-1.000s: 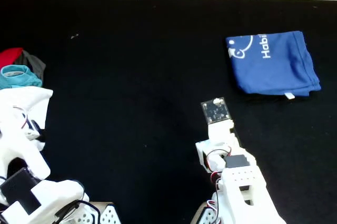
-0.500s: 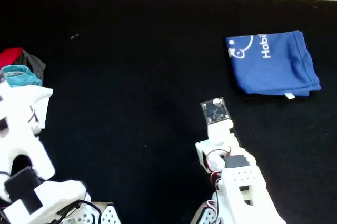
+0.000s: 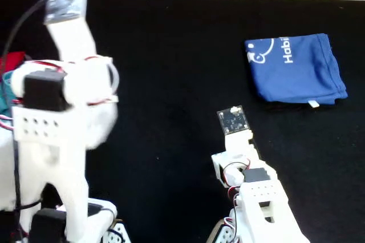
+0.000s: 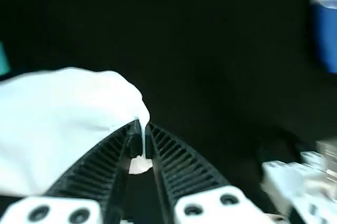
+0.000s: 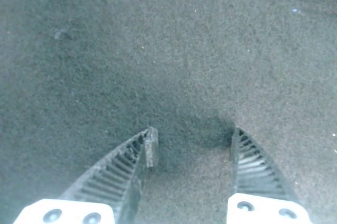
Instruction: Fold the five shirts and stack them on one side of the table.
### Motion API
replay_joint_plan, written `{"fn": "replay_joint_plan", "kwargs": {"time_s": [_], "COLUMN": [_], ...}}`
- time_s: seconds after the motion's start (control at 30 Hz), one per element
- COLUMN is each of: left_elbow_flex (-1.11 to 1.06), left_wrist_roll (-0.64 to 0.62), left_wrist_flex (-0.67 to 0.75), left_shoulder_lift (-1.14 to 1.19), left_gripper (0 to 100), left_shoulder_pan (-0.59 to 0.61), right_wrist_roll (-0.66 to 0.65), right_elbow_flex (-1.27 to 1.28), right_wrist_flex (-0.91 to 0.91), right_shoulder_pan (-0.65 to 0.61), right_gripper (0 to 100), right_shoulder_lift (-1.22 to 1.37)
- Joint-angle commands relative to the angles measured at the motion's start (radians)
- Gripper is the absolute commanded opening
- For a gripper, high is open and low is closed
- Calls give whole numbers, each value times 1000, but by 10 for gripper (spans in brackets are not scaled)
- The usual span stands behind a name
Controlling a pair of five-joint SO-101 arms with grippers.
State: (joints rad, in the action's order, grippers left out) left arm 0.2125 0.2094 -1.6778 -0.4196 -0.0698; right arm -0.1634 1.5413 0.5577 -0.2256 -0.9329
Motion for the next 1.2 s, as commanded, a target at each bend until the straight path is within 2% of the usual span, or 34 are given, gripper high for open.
{"fn": "replay_joint_plan", "kwargs": {"time_s": [0.0,0.2,0.37,0.47,0.57,0.73,0.87,1.03,1.17], "left_elbow_flex": [65,36,-53,-71,-71,-116,-315,-582,-745], "left_wrist_roll": [-28,-28,-31,-28,-18,173,290,450,606], "left_wrist_flex": [-3,43,97,87,43,-91,-91,-78,54], "left_shoulder_lift": [-28,-24,33,56,68,101,110,104,104], "left_gripper": [8,24,187,195,195,195,195,195,195], "left_shoulder_pan": [-93,-148,-140,-107,12,291,544,756,908], "right_wrist_roll": [2,3,2,2,2,2,2,2,2], "right_elbow_flex": [4,5,5,5,5,5,5,5,5], "right_wrist_flex": [-18,-30,-31,-31,-31,-31,-31,-31,-31], "right_shoulder_pan": [-18,-18,-18,-18,-18,-18,-18,-18,-18], "right_gripper": [221,221,221,221,221,221,221,221,221], "right_shoulder_lift": [-15,-15,-15,-15,-15,-15,-15,-15,-15]}}
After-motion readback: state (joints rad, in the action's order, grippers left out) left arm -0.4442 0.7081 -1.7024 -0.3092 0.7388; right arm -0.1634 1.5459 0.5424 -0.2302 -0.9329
